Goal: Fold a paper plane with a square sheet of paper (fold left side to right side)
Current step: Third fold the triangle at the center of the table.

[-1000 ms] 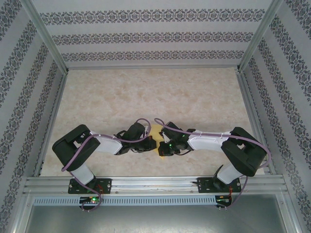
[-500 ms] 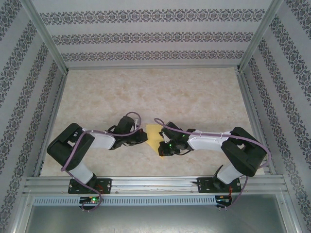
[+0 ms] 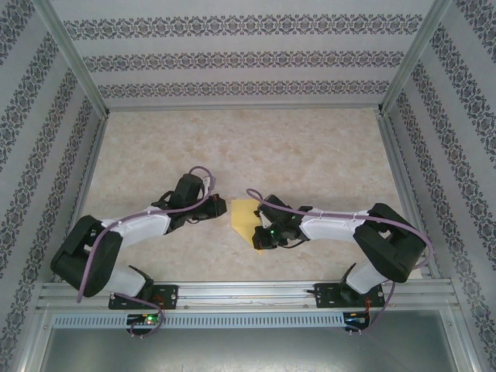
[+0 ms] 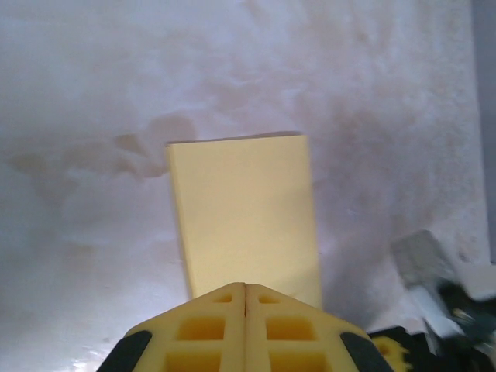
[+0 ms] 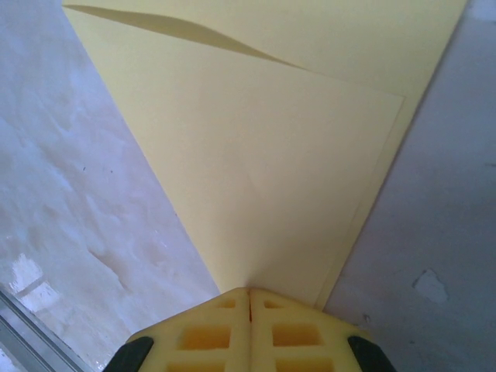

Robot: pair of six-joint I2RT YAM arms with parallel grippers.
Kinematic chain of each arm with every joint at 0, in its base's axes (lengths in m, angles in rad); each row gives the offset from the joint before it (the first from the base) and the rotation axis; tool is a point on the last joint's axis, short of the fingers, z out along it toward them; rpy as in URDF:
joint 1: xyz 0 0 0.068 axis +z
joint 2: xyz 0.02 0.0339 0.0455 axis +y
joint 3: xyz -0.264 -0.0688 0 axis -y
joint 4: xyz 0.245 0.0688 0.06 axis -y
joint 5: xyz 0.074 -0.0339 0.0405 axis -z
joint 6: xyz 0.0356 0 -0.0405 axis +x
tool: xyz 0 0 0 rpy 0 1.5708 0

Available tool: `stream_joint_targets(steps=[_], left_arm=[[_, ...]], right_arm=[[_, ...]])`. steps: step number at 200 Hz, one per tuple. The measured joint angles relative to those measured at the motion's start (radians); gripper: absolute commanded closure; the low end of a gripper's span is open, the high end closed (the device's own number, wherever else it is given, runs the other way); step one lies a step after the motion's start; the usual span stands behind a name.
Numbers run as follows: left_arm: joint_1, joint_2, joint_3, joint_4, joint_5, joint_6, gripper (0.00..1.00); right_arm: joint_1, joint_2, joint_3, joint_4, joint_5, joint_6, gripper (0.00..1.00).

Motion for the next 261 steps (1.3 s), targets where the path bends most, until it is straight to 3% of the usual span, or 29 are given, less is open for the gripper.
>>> stream_joint_targets(steps=[48,71,125,261], left_arm=[[-0.165,0.031,-0.001,0.02,0.04,-0.02,1.0],[-0.2,0.107,0.001,0.05,0.046,-0.031,1.0],[-0.201,0.233,0.002,0.103,0.03,-0.056,1.0],[-0.215,0.233,0.0,0.113,-0.013,-0.084,1.0]], right_arm=[[-0.002,-0.006,-0.011,0.014,0.0,0.002,1.0],[-0.007,-0.008,-0.012,0.013,-0.001,0.002,1.0],[-0.007,-0.008,-0.012,0.013,-0.002,0.001,1.0],[-0.078,-0.072,-0.009,-0.03,-0.086,0.022,1.0]])
